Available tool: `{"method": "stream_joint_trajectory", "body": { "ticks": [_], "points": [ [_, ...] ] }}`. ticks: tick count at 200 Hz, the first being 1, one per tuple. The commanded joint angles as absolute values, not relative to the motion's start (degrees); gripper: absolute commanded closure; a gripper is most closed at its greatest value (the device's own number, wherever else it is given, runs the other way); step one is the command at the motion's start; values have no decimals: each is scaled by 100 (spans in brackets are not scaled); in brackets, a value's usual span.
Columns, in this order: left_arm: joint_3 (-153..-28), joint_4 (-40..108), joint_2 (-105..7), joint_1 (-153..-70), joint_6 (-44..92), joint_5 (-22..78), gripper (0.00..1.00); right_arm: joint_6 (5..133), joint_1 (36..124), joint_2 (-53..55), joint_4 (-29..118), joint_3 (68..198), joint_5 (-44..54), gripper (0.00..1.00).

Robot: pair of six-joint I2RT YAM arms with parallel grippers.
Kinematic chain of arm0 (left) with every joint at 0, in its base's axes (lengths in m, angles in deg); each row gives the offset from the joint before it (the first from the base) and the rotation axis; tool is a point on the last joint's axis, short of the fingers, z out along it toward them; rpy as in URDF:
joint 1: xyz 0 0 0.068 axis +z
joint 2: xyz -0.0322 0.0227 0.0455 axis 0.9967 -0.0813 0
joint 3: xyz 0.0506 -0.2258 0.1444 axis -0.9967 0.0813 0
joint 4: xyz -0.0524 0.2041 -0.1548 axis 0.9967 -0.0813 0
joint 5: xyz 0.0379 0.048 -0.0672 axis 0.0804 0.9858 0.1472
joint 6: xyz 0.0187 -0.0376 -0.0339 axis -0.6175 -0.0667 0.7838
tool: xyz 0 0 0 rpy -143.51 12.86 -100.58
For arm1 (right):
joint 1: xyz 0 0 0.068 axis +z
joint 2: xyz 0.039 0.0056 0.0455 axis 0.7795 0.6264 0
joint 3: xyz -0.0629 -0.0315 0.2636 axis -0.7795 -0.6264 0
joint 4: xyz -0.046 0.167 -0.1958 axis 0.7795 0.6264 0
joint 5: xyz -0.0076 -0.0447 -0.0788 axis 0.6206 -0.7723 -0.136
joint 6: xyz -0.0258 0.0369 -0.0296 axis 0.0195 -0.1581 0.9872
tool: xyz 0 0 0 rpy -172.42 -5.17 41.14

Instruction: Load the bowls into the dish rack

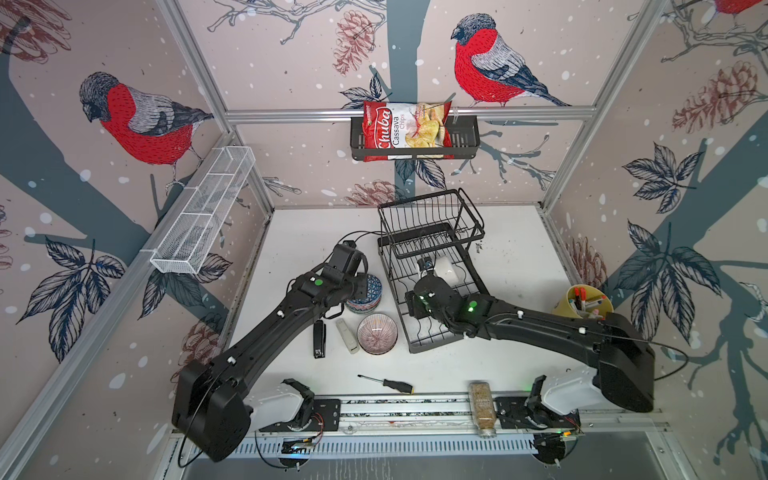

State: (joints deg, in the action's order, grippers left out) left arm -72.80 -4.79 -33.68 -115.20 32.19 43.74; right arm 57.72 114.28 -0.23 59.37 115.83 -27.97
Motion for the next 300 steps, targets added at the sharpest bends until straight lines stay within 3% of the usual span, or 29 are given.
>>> {"method": "stream_joint_trajectory", "body": {
  "ticks": [1,78,195,300],
  "points": [
    [-6982,-76,-2955,-11534,3584,4261,62,5535,11528,260,6196,11929,-2717,28],
    [-6122,417,-1614,-11463,4129,4274,54,5235,11573,1371,6368,13109,-2165,36],
    [-5697,529,-1306,-11425,4187,4252,52,4950,11492,2553,6783,14253,-2046,52],
    [-5536,550,-1104,-11395,4208,4280,52,4742,11394,2852,6737,14439,-1930,71]
  ]
}}
